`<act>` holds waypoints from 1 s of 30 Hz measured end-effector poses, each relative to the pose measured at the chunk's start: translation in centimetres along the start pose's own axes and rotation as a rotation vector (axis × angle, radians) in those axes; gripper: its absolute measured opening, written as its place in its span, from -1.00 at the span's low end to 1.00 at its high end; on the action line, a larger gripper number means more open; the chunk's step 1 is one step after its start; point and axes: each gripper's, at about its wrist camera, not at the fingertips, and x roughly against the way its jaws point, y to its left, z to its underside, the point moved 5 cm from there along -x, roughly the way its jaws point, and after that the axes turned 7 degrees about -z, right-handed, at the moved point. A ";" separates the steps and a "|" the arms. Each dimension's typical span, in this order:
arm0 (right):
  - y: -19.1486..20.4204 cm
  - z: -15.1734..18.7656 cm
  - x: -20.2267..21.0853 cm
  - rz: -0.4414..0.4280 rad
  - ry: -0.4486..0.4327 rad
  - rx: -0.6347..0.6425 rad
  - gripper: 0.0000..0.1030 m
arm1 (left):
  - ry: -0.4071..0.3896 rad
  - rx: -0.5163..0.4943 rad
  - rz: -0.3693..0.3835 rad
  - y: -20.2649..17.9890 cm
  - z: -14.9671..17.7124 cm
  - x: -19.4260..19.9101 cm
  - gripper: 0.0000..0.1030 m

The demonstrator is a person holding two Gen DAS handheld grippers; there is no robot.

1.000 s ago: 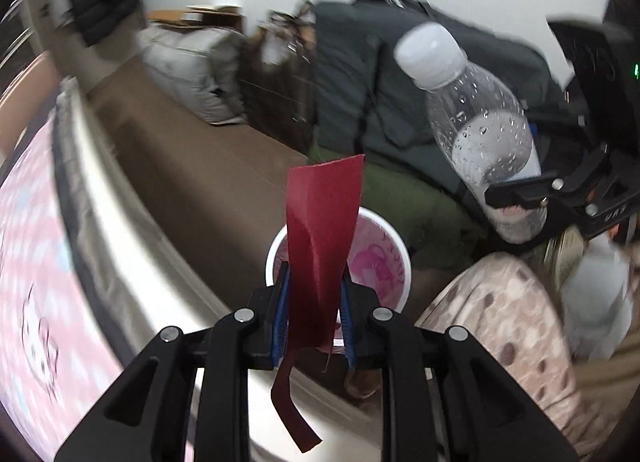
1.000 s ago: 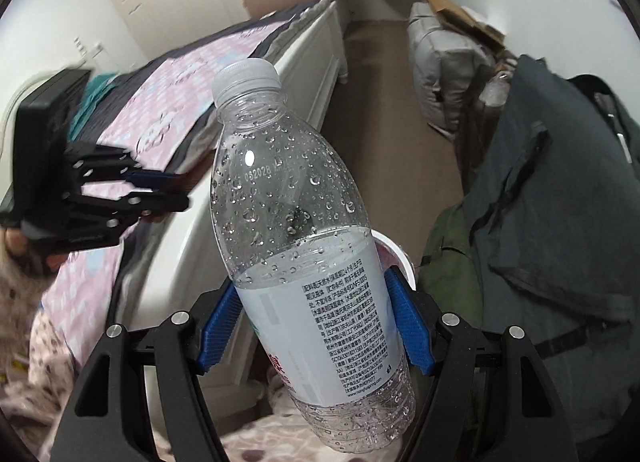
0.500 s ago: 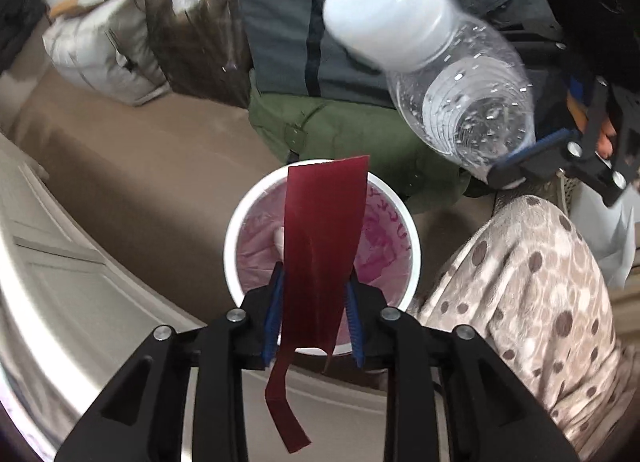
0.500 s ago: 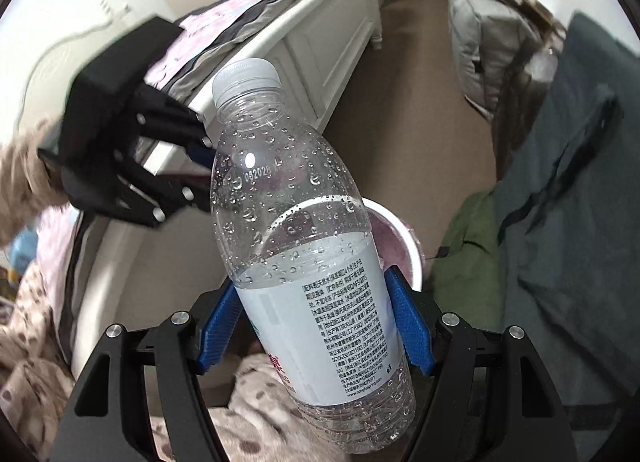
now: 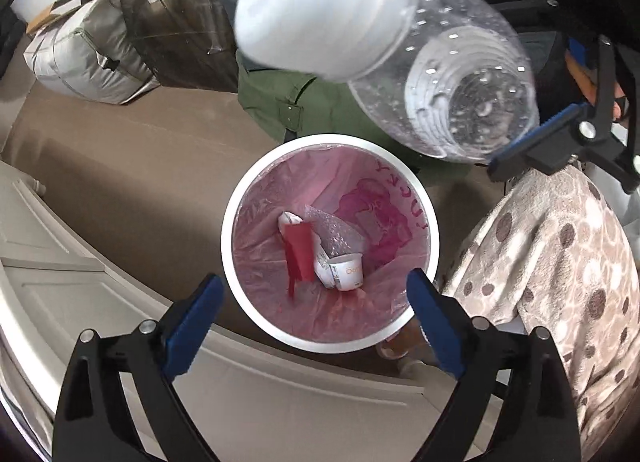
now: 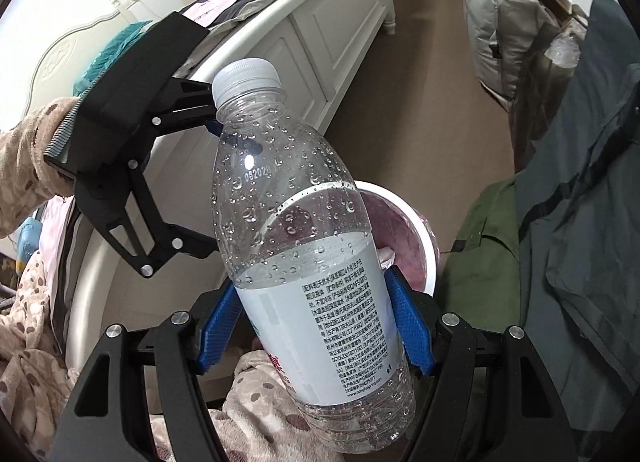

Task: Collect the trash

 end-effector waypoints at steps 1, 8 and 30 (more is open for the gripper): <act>0.3 0.0 -0.1 0.000 0.005 0.005 0.33 | 0.008 0.001 -0.006 0.0 0.1 0.0 0.84; 0.5 -0.6 -2.5 -0.010 0.071 0.069 0.33 | 0.076 -0.055 -0.101 0.5 1.5 -0.2 0.88; 2.6 -2.2 -6.2 0.146 0.121 0.184 0.73 | 0.060 0.016 -0.163 3.3 5.2 3.7 0.89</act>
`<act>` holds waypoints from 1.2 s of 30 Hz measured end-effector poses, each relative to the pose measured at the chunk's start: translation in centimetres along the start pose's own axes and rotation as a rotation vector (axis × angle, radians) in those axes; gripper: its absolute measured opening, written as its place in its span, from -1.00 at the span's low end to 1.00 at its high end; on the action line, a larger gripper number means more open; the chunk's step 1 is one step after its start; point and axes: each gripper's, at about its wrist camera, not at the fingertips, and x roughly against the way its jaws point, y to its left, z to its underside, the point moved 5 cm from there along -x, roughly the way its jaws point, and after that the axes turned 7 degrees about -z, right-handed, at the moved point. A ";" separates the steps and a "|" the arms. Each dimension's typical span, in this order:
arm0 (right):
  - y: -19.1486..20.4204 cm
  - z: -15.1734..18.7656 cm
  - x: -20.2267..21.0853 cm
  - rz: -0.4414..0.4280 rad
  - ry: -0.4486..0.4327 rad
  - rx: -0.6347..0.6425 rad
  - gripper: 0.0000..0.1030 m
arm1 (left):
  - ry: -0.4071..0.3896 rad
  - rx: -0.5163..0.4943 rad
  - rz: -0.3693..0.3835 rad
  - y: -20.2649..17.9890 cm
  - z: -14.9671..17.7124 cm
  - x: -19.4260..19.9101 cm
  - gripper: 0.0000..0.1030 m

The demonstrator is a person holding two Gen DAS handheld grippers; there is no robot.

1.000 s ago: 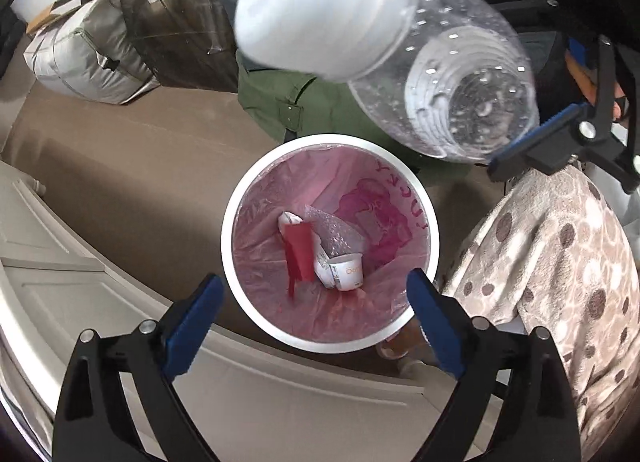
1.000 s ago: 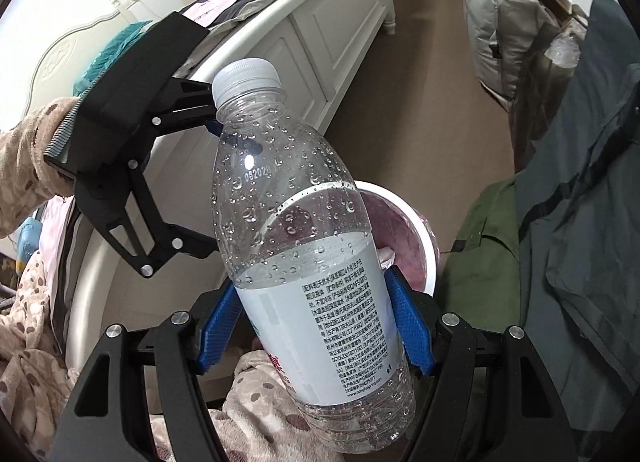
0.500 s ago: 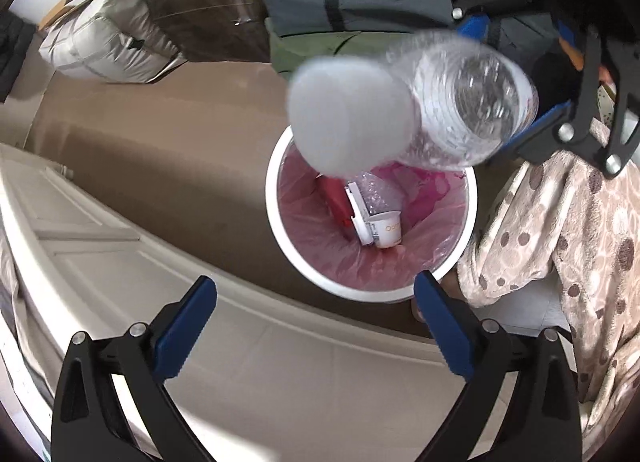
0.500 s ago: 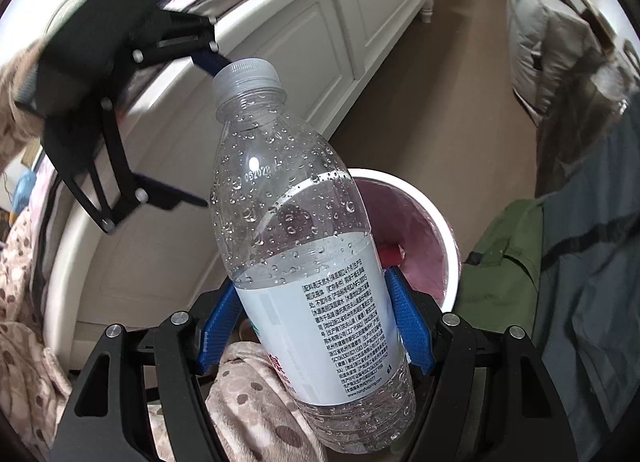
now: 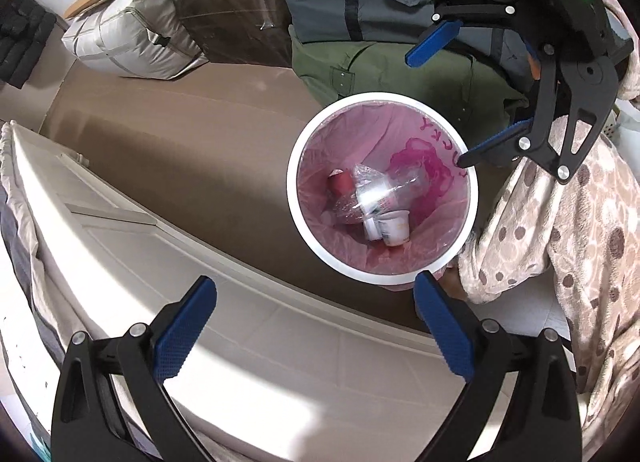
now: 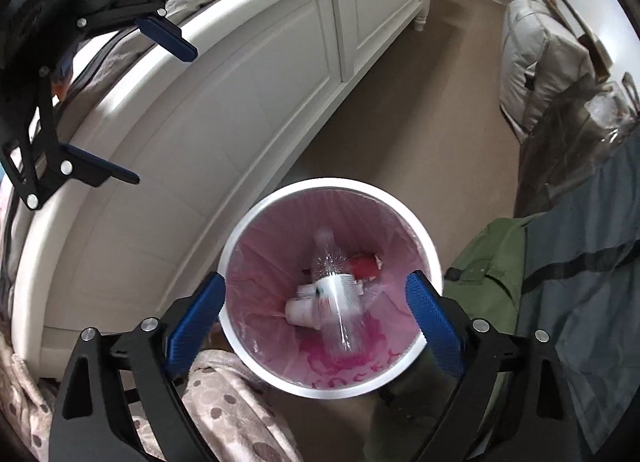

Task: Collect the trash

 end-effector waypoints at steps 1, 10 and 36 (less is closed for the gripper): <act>0.0 0.1 0.3 0.008 0.000 0.001 0.74 | -0.005 0.002 -0.003 -0.1 0.0 0.3 0.89; 2.0 2.3 7.3 0.064 -0.129 -0.054 0.86 | -0.086 0.025 -0.018 -1.8 0.1 4.2 0.89; 9.6 8.0 16.9 0.100 -0.319 -0.147 0.86 | -0.168 0.246 -0.131 -8.1 3.4 14.2 0.90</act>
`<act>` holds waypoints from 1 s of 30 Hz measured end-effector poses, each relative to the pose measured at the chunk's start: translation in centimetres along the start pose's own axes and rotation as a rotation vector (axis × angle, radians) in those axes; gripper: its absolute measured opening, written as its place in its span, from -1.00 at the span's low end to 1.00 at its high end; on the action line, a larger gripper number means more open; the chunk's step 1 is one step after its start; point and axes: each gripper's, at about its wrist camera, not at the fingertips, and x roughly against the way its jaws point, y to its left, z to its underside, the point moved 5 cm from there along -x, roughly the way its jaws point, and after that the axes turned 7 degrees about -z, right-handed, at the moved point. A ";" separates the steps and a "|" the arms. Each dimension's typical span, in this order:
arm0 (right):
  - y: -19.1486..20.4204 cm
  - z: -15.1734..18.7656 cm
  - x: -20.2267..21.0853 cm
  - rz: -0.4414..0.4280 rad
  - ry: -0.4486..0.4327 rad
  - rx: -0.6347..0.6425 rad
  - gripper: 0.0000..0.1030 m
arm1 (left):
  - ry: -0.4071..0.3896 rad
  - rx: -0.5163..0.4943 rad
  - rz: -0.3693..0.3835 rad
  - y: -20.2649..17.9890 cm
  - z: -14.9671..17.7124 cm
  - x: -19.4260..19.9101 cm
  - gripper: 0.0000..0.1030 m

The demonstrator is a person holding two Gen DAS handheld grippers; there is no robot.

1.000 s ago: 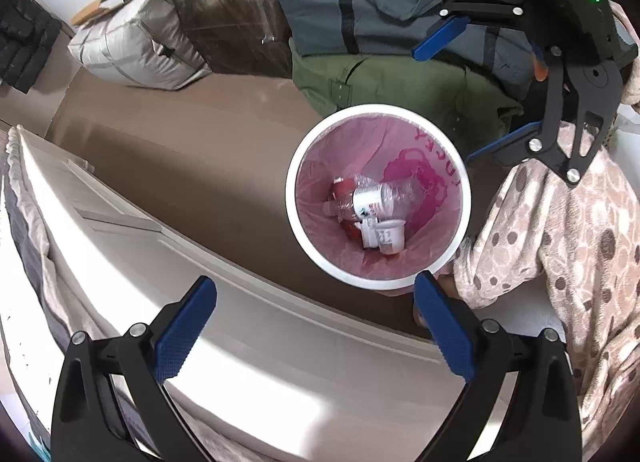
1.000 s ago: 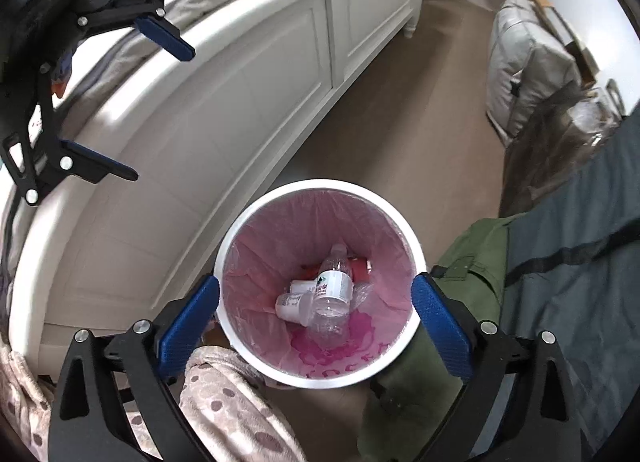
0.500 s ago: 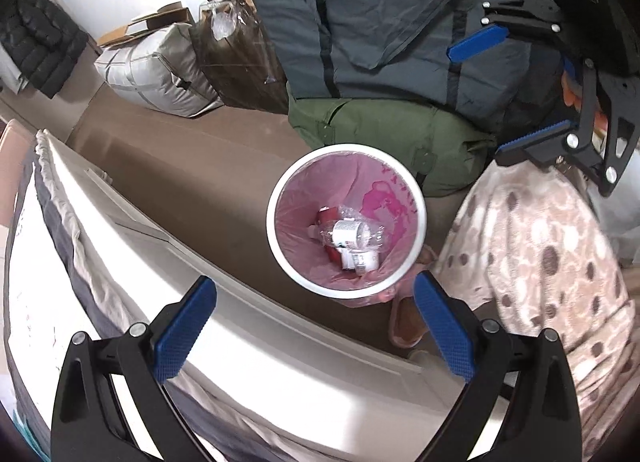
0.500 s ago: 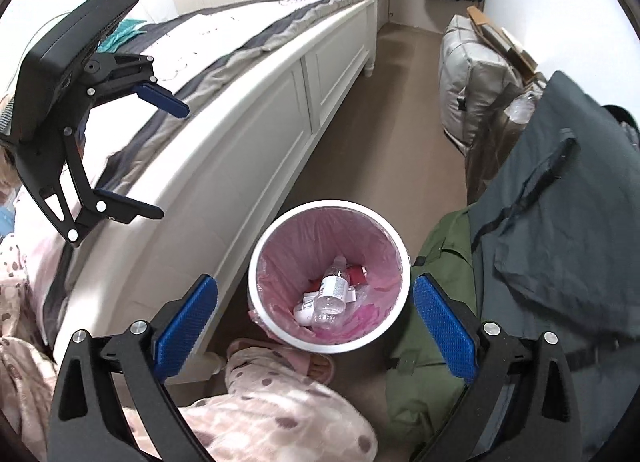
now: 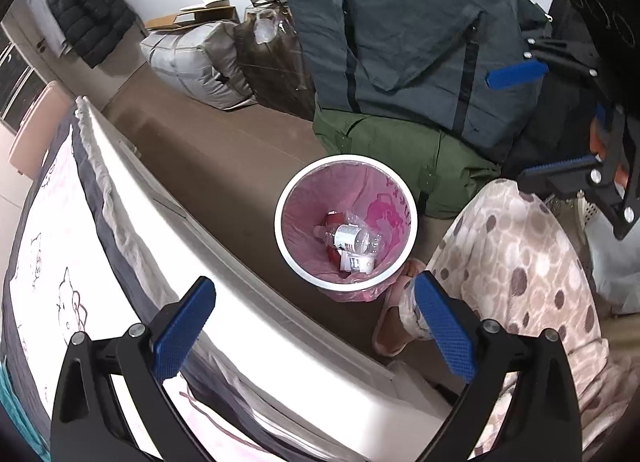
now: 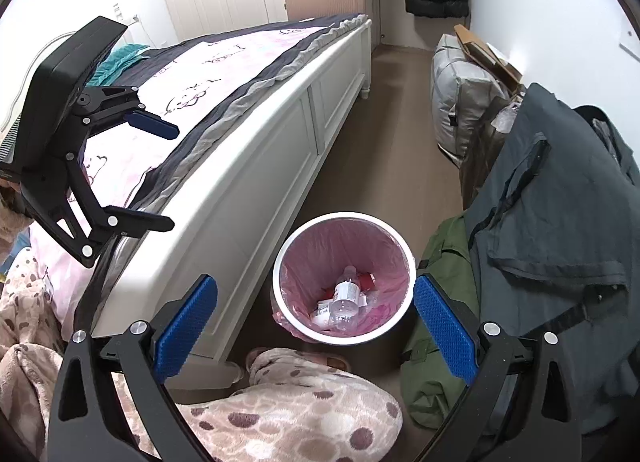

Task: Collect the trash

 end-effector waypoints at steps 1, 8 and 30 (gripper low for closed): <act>0.1 0.1 0.1 -0.001 0.000 -0.002 0.86 | 0.000 0.001 -0.004 0.0 0.1 0.1 0.90; 0.5 0.6 0.3 -0.006 -0.003 -0.004 0.86 | 0.003 -0.001 -0.010 -0.4 0.6 0.5 0.90; -0.1 1.5 0.2 -0.012 -0.009 -0.039 0.86 | 0.008 0.035 -0.068 -0.6 -0.1 -0.7 0.90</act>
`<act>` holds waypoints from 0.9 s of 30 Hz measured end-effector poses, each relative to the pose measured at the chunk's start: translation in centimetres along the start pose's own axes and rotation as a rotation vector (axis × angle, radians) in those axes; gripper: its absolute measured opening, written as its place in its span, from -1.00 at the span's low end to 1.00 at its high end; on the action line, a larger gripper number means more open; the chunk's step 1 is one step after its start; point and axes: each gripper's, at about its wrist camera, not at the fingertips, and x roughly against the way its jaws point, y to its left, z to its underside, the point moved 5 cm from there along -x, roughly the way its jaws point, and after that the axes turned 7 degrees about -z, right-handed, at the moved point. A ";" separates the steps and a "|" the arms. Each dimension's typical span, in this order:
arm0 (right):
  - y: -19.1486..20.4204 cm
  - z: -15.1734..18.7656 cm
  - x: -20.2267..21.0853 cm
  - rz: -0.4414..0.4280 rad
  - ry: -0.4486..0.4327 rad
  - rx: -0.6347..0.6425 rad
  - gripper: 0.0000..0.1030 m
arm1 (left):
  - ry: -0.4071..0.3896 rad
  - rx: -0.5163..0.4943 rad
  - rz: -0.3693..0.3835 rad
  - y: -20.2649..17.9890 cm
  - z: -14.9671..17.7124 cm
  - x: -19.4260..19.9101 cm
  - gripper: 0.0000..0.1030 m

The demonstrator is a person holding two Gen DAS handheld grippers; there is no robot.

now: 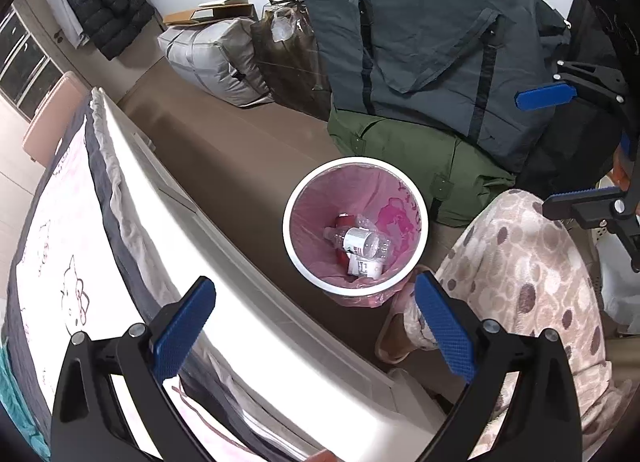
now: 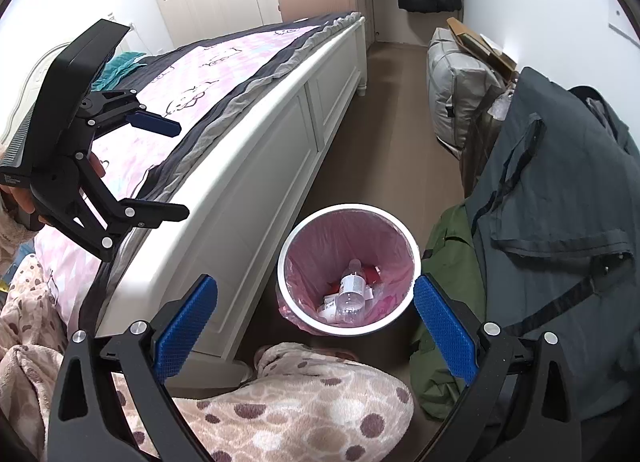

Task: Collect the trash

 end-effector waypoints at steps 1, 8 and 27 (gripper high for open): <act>0.0 0.0 0.0 0.001 0.000 -0.001 0.86 | 0.000 -0.012 -0.016 -0.2 0.0 -0.1 0.90; -0.4 0.1 -0.2 0.001 -0.003 -0.015 0.86 | 0.020 -0.042 -0.012 -1.0 -0.1 -0.8 0.90; -0.7 0.4 -0.5 0.006 0.007 -0.025 0.86 | 0.022 -0.022 0.019 -1.1 0.0 -1.4 0.90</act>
